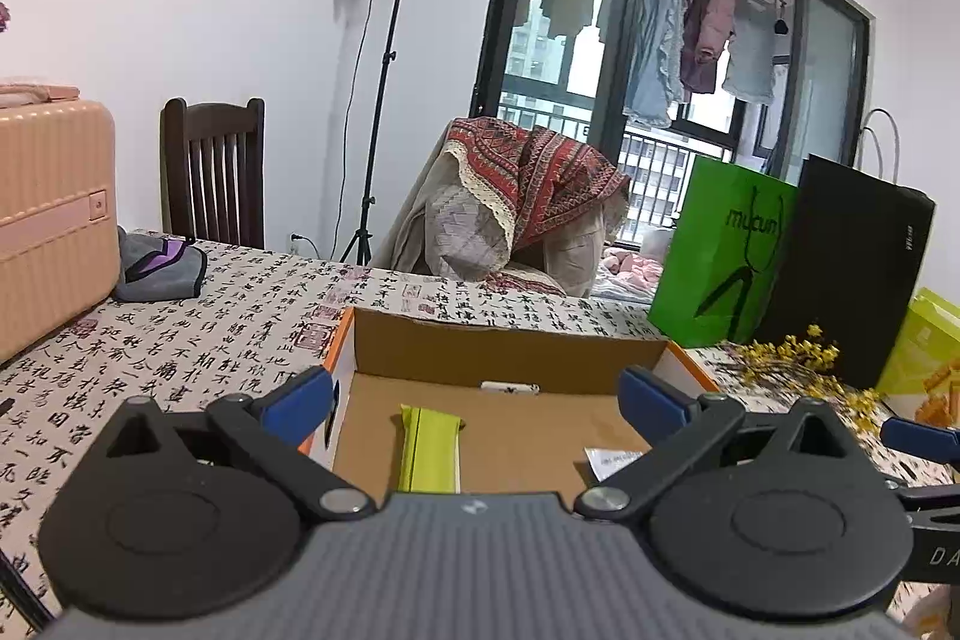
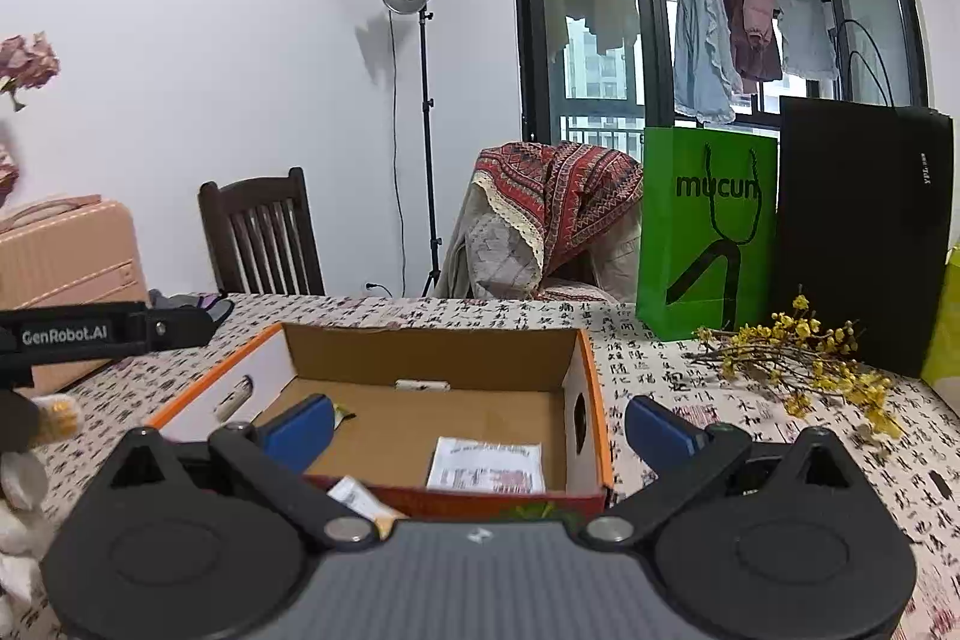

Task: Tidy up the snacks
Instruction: 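Withdraw both tools from the box back toward the snack pile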

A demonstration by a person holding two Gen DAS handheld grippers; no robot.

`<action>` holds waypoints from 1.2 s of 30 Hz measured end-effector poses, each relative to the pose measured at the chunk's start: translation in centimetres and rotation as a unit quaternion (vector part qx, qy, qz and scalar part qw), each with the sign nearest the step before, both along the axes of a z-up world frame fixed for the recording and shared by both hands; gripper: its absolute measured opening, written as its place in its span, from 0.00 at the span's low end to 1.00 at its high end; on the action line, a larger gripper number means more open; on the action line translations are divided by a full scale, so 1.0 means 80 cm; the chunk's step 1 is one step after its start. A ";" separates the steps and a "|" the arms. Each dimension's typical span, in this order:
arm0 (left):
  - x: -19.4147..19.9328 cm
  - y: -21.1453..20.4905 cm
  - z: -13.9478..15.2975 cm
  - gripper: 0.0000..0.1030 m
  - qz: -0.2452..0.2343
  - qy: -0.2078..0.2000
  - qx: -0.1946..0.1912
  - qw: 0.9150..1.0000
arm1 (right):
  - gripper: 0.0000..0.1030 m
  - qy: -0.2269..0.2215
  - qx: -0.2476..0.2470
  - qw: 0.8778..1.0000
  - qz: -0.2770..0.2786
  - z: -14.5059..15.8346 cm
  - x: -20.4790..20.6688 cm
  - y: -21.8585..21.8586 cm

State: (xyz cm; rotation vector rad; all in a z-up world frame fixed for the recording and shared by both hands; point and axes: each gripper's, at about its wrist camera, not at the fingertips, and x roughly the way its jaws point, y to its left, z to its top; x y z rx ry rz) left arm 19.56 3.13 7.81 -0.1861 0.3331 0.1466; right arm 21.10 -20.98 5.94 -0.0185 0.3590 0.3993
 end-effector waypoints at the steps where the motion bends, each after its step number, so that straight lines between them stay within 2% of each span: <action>1: -0.006 -0.001 0.000 1.00 -0.002 0.000 0.002 1.000 | 1.00 -0.001 -0.001 1.000 0.001 -0.001 -0.007 -0.001; 16: -0.084 0.003 -0.027 1.00 -0.025 0.014 0.001 1.000 | 1.00 0.019 -0.007 1.000 0.002 -0.028 -0.084 -0.016; 36: -0.148 0.030 -0.069 1.00 -0.030 0.032 -0.006 0.999 | 1.00 0.069 0.010 0.998 -0.003 -0.070 -0.119 -0.048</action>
